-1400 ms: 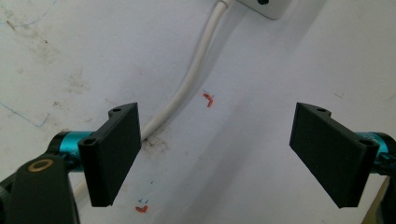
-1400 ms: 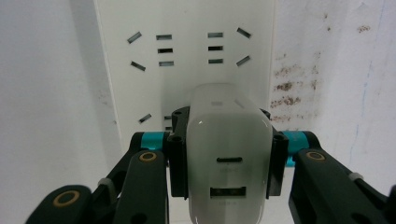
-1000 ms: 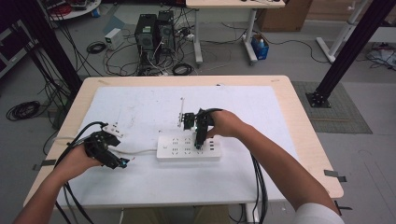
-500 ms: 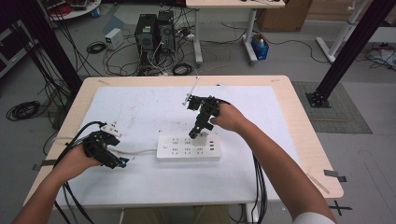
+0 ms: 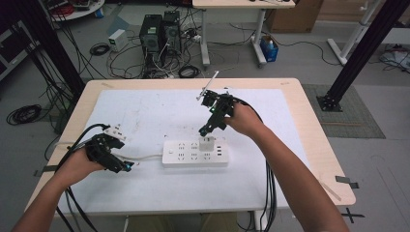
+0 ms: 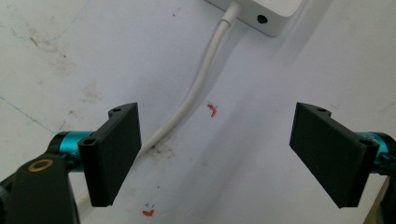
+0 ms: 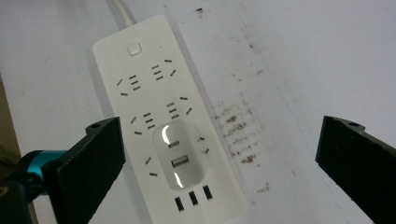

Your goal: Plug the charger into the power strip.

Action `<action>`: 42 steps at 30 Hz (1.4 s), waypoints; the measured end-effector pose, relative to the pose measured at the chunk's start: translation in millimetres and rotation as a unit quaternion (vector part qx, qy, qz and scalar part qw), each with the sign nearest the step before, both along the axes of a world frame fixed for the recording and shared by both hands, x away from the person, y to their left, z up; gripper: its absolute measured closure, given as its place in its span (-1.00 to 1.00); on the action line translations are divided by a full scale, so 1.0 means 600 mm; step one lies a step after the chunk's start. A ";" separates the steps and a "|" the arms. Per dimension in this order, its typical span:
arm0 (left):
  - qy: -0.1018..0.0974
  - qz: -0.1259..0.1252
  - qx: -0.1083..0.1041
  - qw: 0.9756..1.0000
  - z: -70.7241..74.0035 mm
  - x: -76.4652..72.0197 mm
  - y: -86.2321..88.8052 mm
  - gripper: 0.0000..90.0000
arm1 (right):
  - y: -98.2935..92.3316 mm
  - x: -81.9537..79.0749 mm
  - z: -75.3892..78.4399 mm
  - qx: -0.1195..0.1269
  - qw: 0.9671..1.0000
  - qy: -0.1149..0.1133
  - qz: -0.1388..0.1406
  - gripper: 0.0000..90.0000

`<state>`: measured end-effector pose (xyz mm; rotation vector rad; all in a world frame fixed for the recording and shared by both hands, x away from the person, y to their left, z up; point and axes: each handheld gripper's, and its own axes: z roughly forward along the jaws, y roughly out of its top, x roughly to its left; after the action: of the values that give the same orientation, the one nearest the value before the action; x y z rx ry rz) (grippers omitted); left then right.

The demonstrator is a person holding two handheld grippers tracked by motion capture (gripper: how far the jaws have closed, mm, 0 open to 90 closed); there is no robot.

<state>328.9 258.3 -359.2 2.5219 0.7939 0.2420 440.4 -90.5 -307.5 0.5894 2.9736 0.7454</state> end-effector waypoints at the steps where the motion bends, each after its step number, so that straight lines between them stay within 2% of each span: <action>1: 0.000 0.004 -0.004 1.000 0.001 0.002 0.001 -0.63 | -0.007 -0.003 0.005 0.001 1.000 -0.005 -0.004 -0.98; 5: 0.002 0.007 -0.002 1.000 0.000 0.006 0.003 -0.63 | -0.042 -0.012 0.030 0.013 0.999 -0.022 -0.025 -0.98; 8: -0.001 0.009 0.000 1.000 0.000 0.008 0.003 -0.63 | -0.068 -0.023 0.046 0.017 0.998 -0.030 -0.051 -0.98; 13: -0.004 0.010 0.003 1.000 0.000 0.012 -0.001 -0.63 | -0.119 -0.044 0.053 0.010 0.995 -0.033 -0.092 -0.98; 17: -0.009 0.016 0.003 1.000 0.003 0.016 -0.002 -0.63 | -0.160 -0.063 0.045 0.003 0.992 -0.030 -0.123 -0.98; 20: -0.013 0.022 0.003 1.000 0.004 0.017 -0.002 -0.63 | -0.183 -0.076 0.039 0.000 0.989 -0.038 -0.141 -0.98; 23: -0.012 0.021 0.005 1.000 0.005 0.016 -0.001 -0.63 | -0.203 -0.090 0.032 -0.012 0.985 -0.039 -0.165 -0.98; 25: -0.013 0.023 0.006 1.000 0.004 0.015 -0.001 -0.63 | -0.213 -0.099 0.028 -0.012 0.983 -0.038 -0.181 -0.98; 33: -0.020 0.026 0.006 0.999 -0.005 0.007 -0.005 -0.63 | -0.241 -0.125 0.003 -0.031 0.978 -0.044 -0.203 -0.98; 42: -0.029 0.033 0.003 0.999 -0.003 0.004 0.001 -0.63 | -0.259 -0.142 -0.021 -0.026 0.975 -0.040 -0.218 -0.98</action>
<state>331.0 259.1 -360.8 2.4852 0.8550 0.3371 355.2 -246.0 -320.3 1.1259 2.6326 0.6289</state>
